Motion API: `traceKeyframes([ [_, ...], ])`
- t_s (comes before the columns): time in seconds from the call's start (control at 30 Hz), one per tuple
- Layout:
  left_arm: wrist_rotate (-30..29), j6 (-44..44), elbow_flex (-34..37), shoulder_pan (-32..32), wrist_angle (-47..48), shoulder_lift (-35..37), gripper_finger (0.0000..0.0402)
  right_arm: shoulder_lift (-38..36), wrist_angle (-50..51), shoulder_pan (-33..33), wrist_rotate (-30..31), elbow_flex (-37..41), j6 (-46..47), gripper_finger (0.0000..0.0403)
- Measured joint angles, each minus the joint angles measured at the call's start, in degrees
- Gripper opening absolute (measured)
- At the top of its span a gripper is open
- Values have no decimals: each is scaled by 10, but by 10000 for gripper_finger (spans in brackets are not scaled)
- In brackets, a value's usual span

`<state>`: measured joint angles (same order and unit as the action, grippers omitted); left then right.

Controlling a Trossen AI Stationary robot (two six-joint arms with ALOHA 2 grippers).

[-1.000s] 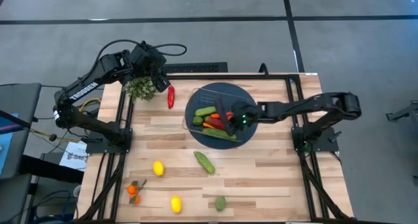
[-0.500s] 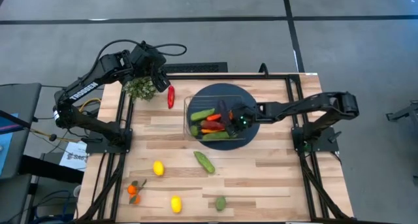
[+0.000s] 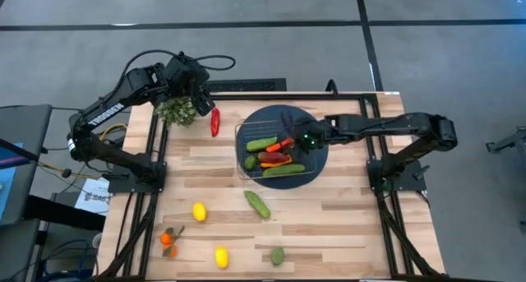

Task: Build produce basket
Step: Put the eggplant into the wire basket

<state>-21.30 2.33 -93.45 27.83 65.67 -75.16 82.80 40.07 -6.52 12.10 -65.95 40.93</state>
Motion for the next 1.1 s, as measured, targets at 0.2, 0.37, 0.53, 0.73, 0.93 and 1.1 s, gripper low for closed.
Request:
traceKeyframes([
  [0.2,0,0,0,0,0,0,218,26,5,11,-3,-5,10,25],
  [0.37,0,0,0,0,0,0,218,62,5,31,-15,-5,26,21],
  [0.53,0,0,0,0,0,0,218,99,3,45,-20,-7,46,26],
  [0.73,0,0,0,0,0,0,218,145,4,50,-37,-26,41,22],
  [0.93,0,0,0,0,0,0,218,181,16,49,-47,-61,22,32],
  [1.1,0,0,0,0,4,0,218,205,53,49,-47,-97,-10,28],
])
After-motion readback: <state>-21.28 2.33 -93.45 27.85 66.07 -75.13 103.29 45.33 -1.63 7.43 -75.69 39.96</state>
